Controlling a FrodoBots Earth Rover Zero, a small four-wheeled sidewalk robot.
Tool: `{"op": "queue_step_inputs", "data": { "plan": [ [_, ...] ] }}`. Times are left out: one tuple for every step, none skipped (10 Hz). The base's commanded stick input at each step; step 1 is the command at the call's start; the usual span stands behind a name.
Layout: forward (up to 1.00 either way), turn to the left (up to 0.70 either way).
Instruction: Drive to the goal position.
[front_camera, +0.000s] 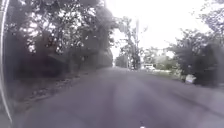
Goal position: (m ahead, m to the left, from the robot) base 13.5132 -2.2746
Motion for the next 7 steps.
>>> {"op": "queue_step_inputs", "data": {
  "plan": [
    [0.70, 0.00],
    [0.70, 0.00],
    [0.70, 0.00],
    [0.70, 0.00],
    [0.70, 0.00],
    [0.70, 0.00],
    [0.70, 0.00]
  ]
}}
